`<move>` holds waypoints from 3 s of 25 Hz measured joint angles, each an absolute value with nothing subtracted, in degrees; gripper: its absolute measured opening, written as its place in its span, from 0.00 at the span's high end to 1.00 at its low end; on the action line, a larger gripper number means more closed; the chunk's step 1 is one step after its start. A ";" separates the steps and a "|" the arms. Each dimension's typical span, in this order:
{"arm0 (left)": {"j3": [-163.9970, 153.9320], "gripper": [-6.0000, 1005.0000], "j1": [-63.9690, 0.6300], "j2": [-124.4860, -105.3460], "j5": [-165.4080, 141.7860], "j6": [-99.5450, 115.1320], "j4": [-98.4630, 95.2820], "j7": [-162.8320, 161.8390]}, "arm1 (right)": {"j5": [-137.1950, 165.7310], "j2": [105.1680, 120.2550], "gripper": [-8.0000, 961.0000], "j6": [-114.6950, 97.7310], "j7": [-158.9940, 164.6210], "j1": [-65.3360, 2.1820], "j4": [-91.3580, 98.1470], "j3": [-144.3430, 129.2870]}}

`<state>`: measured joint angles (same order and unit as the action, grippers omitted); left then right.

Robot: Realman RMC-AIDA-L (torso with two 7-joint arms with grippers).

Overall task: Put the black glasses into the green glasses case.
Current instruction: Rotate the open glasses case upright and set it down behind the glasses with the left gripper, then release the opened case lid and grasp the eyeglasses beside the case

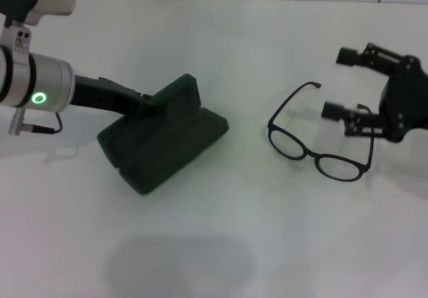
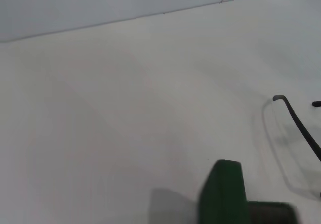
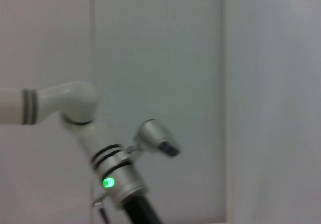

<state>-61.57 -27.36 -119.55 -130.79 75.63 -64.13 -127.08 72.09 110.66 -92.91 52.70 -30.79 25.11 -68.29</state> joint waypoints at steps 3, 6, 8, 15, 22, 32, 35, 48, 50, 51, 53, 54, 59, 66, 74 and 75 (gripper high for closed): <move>-61.57 0.70 -27.61 -119.49 -130.95 74.83 -64.22 -126.32 | 75.87 110.93 0.09 -95.05 52.19 -30.87 26.93 -68.29; -61.59 0.78 -28.01 -119.40 -130.85 73.85 -64.32 -123.81 | 81.17 111.54 0.09 -96.92 52.14 -30.97 28.94 -68.29; -61.60 0.79 -28.52 -119.35 -130.70 72.82 -64.38 -121.26 | 84.60 112.11 0.09 -98.35 52.15 -31.30 29.93 -68.28; -62.45 0.78 -32.63 -119.38 -130.72 70.33 -63.20 -100.09 | 90.39 114.93 0.09 -99.62 51.98 -32.54 30.30 -68.37; -63.96 0.77 -39.80 -118.93 -127.00 71.81 -56.63 -81.90 | 91.02 115.37 0.09 -99.43 51.26 -31.57 29.67 -68.22; -64.08 0.76 -47.33 -118.42 -130.52 72.11 -46.73 -79.34 | 90.64 115.52 0.09 -98.65 50.53 -30.96 29.65 -67.94; -64.09 0.76 -48.47 -118.58 -130.56 71.21 -45.33 -78.70 | 90.63 115.41 0.09 -98.48 50.32 -30.75 29.60 -67.85; -63.97 0.74 -48.12 -119.01 -131.67 70.81 -45.92 -81.20 | 90.63 115.31 0.09 -97.89 49.99 -30.65 29.59 -67.85; -64.10 0.74 -48.04 -119.01 -132.06 70.85 -46.29 -81.78 | 90.63 115.30 0.09 -97.89 50.17 -30.68 29.63 -67.85; -64.17 0.74 -48.01 -119.01 -132.13 70.95 -46.38 -82.01 | 90.62 115.30 0.09 -97.89 50.20 -30.71 29.69 -67.85; -64.17 0.74 -47.79 -119.01 -132.24 72.06 -47.23 -82.94 | 90.61 115.31 0.09 -97.82 50.26 -30.73 29.81 -67.81; -64.07 0.72 -47.37 -119.01 -131.95 73.04 -48.11 -83.20 | 90.58 115.30 0.09 -97.72 50.28 -30.72 29.82 -67.72; -63.41 0.62 -39.79 -119.49 -120.22 76.57 -55.48 -79.83 | 90.31 115.44 0.09 -97.17 50.45 -30.76 29.76 -65.01; -63.61 0.51 -26.16 -119.77 -76.12 77.20 -40.89 -61.99 | 90.91 114.49 0.09 -94.90 59.88 -31.92 34.26 -60.53; -63.44 0.51 -23.82 -119.97 -59.31 82.45 -20.78 -47.58 | 109.95 112.41 0.09 -93.01 92.19 -39.17 54.93 -61.12; -63.38 0.51 -23.73 -119.97 -58.46 82.51 -19.82 -46.78 | 114.70 112.46 0.09 -93.14 96.96 -41.18 56.80 -61.27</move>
